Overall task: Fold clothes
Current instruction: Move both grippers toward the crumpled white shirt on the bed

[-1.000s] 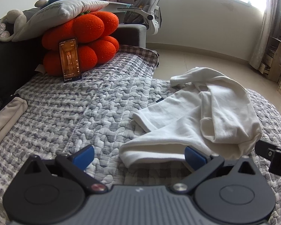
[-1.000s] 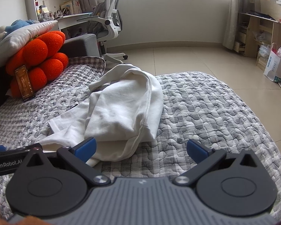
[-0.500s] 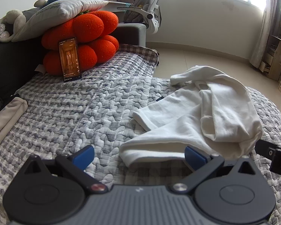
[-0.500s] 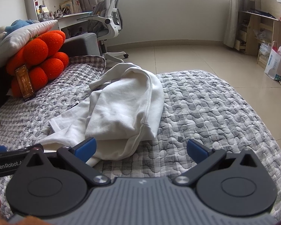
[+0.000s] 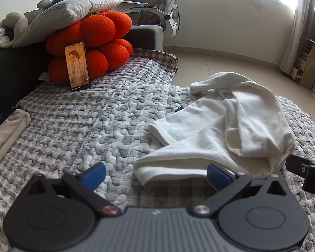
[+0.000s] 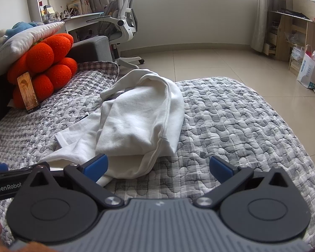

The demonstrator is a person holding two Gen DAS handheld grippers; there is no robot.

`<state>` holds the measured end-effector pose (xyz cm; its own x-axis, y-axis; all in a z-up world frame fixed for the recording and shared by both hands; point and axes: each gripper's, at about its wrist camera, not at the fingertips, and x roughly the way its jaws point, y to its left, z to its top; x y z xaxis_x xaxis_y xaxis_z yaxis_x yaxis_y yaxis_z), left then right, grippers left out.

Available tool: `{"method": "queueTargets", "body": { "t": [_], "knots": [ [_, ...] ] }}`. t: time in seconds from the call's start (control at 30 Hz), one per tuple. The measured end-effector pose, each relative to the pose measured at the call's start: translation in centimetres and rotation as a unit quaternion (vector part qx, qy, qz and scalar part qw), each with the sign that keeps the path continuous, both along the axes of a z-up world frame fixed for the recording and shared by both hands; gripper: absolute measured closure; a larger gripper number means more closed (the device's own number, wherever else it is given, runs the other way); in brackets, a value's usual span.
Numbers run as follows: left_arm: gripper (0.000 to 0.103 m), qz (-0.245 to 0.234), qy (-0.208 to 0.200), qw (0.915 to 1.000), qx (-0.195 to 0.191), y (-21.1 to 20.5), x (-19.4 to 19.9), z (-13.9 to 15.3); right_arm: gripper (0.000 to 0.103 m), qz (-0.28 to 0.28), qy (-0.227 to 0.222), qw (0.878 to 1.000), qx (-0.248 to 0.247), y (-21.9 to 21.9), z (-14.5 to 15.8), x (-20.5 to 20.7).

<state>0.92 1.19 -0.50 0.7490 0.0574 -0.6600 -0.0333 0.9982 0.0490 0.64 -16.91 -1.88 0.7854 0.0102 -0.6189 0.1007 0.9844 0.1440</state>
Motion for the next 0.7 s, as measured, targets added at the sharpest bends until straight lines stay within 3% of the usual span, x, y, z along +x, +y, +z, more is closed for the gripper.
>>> {"method": "queueTargets", "body": {
  "t": [0.7],
  "knots": [
    [0.0, -0.001, 0.011, 0.9999, 0.004, 0.47, 0.64, -0.36, 0.0, 0.002, 0.007, 1.0, 0.007, 0.32, -0.2, 0.5]
  ]
}}
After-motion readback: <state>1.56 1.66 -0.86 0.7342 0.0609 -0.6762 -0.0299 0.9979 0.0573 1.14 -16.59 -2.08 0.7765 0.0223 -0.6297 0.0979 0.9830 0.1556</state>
